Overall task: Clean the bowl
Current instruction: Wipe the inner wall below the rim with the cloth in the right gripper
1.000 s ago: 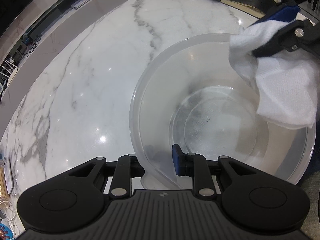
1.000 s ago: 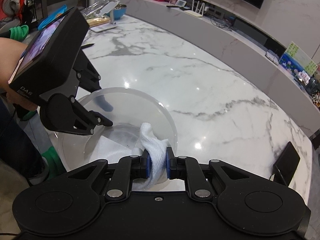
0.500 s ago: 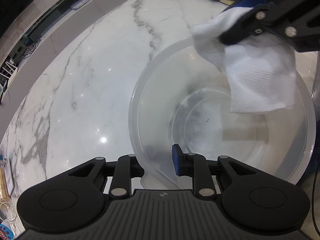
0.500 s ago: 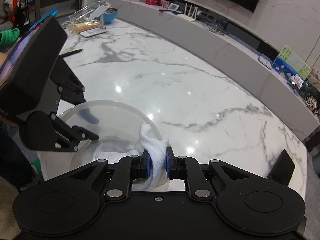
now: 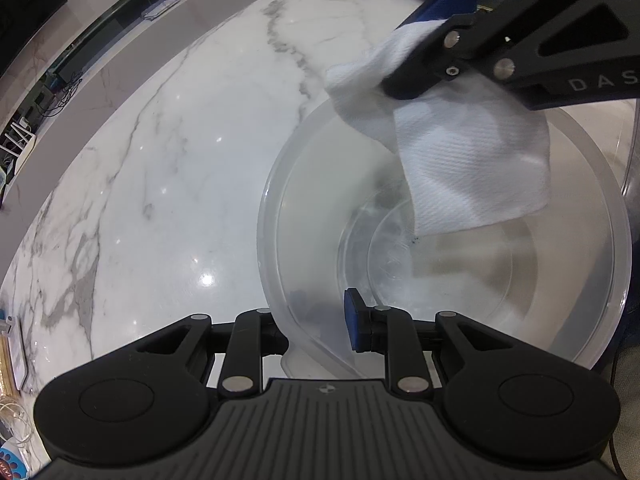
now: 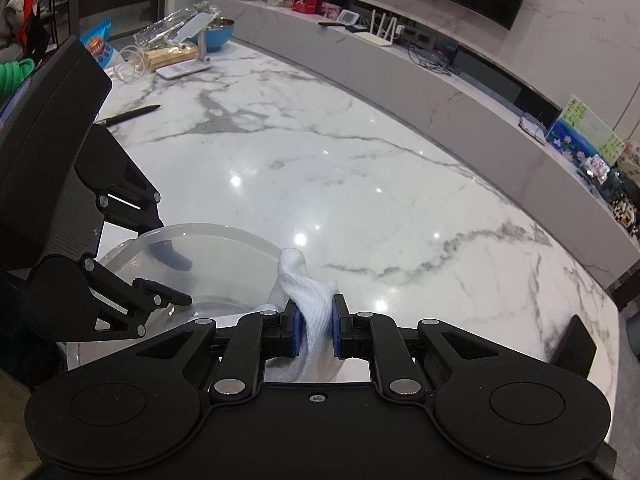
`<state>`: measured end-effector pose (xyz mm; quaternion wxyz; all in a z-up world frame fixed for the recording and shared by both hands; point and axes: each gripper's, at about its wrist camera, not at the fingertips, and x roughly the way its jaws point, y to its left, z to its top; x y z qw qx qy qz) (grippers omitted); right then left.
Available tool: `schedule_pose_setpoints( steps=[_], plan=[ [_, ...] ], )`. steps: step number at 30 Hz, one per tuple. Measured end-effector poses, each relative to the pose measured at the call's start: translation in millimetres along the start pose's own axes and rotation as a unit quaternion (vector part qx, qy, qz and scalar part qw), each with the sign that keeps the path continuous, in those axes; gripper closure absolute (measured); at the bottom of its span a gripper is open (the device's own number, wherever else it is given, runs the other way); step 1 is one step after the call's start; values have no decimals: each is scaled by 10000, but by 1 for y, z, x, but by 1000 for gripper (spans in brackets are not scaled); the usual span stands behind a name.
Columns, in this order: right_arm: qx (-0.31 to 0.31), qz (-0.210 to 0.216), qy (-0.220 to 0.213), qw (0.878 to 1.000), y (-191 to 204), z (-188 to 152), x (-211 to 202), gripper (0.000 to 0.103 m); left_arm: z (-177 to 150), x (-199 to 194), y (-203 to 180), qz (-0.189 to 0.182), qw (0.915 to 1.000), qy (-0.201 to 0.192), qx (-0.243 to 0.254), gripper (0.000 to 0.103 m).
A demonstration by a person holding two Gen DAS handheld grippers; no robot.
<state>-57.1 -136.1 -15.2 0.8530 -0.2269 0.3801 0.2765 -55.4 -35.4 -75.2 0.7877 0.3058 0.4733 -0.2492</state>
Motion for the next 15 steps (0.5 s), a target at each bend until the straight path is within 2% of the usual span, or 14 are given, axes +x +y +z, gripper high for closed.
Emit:
schedule_pose_setpoints(
  steps=[15],
  plan=[
    [-206,178,263,9993,1,-16,-22,91,5,5,3,-8,10000,7,1,82]
  ],
)
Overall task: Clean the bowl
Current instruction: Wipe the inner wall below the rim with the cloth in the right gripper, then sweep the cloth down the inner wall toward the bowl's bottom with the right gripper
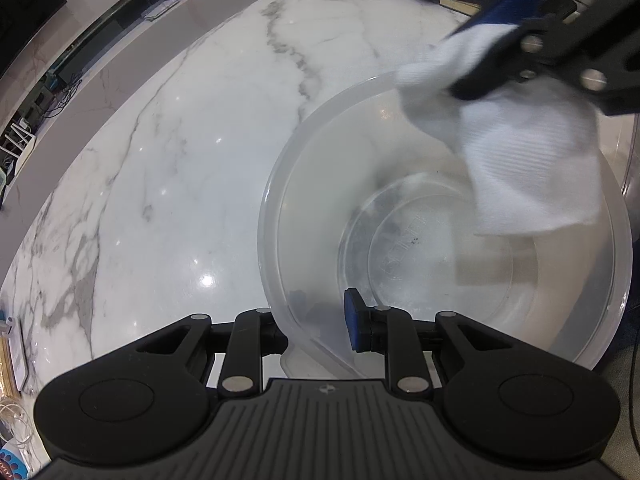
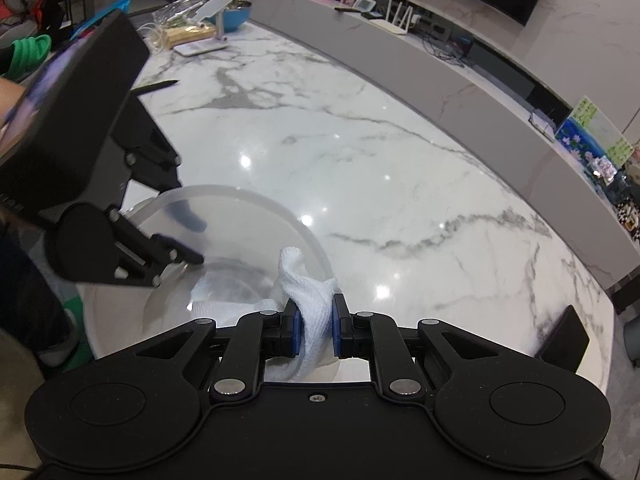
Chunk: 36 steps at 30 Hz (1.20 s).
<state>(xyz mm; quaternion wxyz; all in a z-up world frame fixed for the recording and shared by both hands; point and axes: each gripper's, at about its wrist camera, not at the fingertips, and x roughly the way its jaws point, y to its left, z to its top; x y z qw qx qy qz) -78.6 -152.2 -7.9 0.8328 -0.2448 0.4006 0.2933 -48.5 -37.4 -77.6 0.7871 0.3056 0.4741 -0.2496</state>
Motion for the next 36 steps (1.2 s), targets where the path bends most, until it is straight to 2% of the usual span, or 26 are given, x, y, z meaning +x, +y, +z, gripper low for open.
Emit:
schedule_pose_setpoints(
  steps=[9,18,30,36],
  plan=[
    [-135,456,103,9988,9,-13,-14,91,0,-2,-3,9,10000,19,-9,82],
    [-442,840,158,9954,35,-12,-16,91,-1,-4,-6,21,10000,20,-19,82],
    [-545,1174,-58,9916,58,-1,-22,91,-2,-7,-6,5,10000,15,-30,82],
    [-589,1166,45,9914,56,-4,-22,90,-3,-8,-9,19,10000,19,-22,82]
  ],
)
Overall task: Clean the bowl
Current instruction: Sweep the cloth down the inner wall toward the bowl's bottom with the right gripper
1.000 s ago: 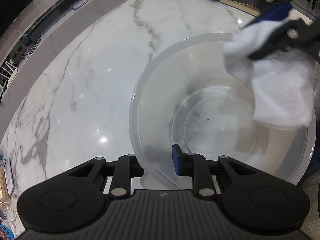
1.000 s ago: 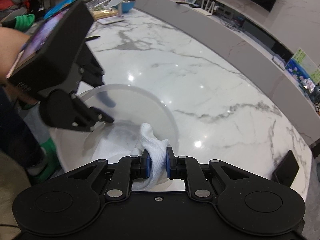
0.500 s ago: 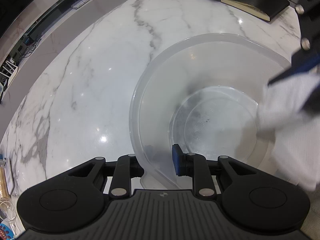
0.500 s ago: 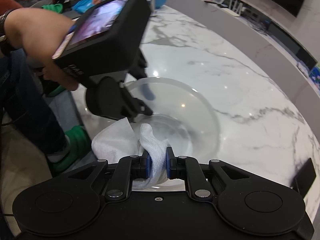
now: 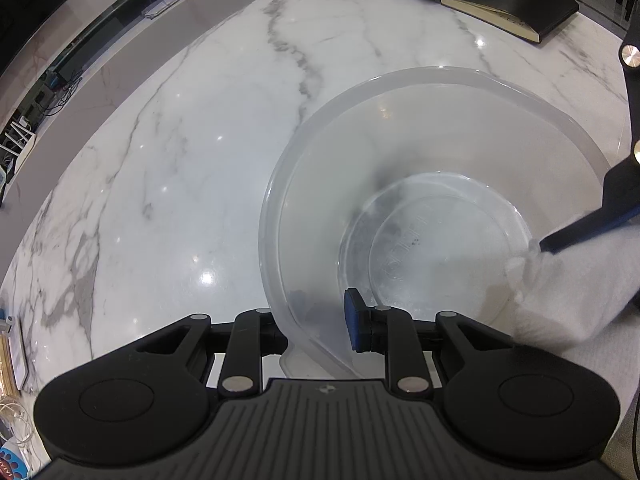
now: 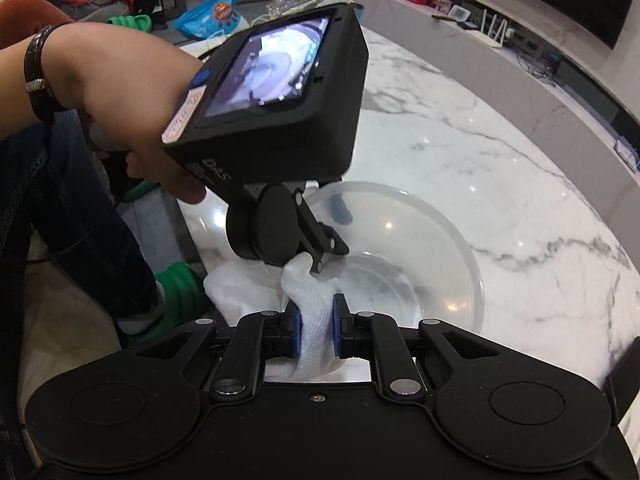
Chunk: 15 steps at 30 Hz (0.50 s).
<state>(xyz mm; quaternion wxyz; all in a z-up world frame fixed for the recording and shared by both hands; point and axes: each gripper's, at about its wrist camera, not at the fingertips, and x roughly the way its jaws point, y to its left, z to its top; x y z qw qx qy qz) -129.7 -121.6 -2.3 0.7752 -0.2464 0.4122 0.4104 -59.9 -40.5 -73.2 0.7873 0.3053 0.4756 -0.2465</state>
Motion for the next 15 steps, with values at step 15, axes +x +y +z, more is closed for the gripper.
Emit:
schedule_pose_setpoints(
  steps=[15],
  plan=[
    [214,-701,275,9969,-21,-11,3,91,-3,-3,-2,-38,10000,-20,38,81]
  ],
)
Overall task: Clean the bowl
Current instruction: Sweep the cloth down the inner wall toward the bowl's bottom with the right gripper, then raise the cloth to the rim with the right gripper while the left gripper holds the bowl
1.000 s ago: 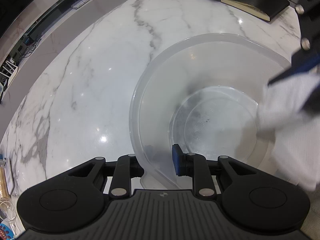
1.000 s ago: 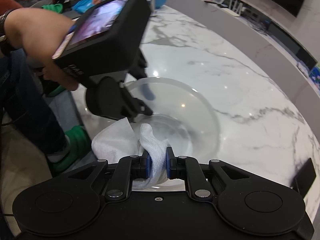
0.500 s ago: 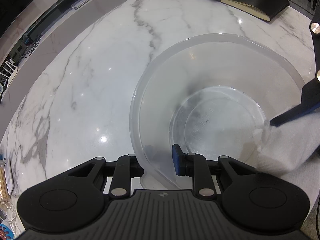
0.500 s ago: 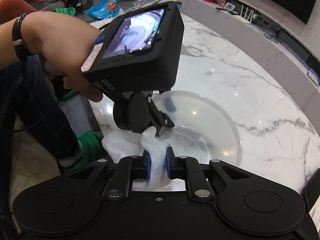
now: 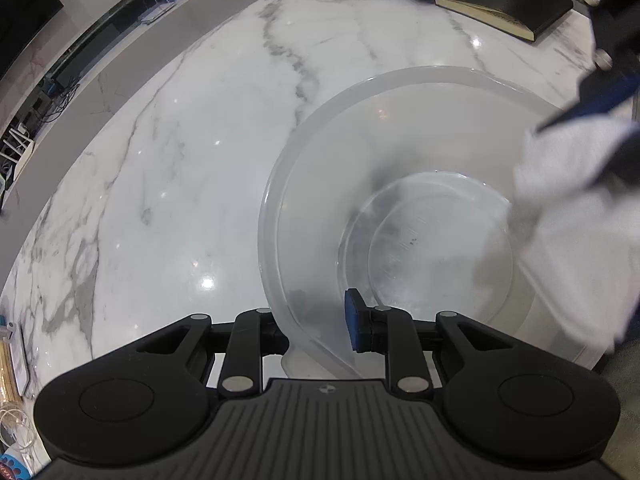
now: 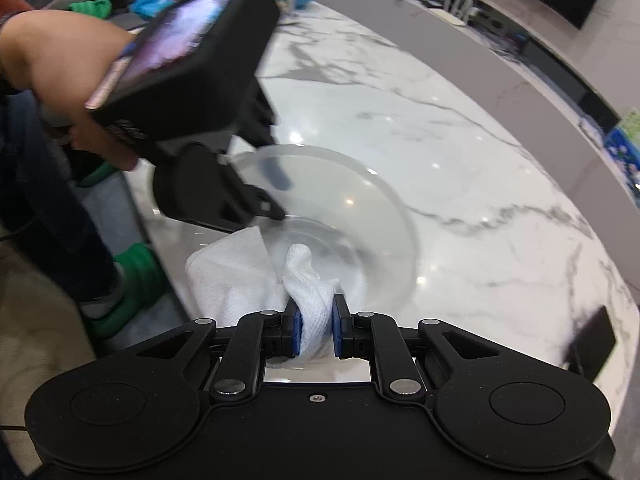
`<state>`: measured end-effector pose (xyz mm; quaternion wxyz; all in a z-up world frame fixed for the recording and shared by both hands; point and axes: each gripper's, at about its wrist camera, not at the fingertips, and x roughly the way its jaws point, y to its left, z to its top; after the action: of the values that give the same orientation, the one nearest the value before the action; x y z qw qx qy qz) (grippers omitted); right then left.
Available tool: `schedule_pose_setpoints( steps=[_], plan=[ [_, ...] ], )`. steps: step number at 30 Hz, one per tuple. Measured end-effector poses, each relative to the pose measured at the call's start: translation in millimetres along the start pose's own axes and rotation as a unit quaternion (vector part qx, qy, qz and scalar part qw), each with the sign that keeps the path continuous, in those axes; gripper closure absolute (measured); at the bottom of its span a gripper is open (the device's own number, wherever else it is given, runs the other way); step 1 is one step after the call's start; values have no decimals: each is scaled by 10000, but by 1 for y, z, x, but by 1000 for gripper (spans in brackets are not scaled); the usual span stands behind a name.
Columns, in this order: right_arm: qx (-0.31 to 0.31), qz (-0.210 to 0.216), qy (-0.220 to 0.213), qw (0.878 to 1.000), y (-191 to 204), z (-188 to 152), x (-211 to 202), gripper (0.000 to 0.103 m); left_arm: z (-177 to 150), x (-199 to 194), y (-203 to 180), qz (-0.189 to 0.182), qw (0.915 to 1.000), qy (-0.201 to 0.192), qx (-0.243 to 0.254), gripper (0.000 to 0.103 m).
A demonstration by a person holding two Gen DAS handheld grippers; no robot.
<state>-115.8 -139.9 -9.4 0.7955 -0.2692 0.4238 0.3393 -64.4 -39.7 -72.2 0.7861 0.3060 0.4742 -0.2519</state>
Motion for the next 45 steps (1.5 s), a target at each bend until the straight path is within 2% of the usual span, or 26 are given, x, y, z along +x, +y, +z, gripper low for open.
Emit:
schedule_pose_setpoints(
  steps=[10,17,27,37,42,45],
  plan=[
    [300,-368,-264,9985,-15,5,9,91,-3,-5,-5,-41,9999,114,0,81],
    [701,-396,-554,9952,-41,22,24,91,-10,-4,-1,-79,9999,84,-3,81],
    [630,-336,-728,9948,-34,47,38,91,-10,-2,0,-78,9999,78,23,81],
    [688,-383,-760,9940,-31,48,40,91,-12,-4,0,-94,9999,71,-91,81],
    [701,-424,-797,9934,-30,46,36,91,-10,-9,7,-317,9986,70,-422,78],
    [708,-430,-813,9932,-30,45,33,91,-11,-14,10,-298,9984,30,-475,67]
  ],
)
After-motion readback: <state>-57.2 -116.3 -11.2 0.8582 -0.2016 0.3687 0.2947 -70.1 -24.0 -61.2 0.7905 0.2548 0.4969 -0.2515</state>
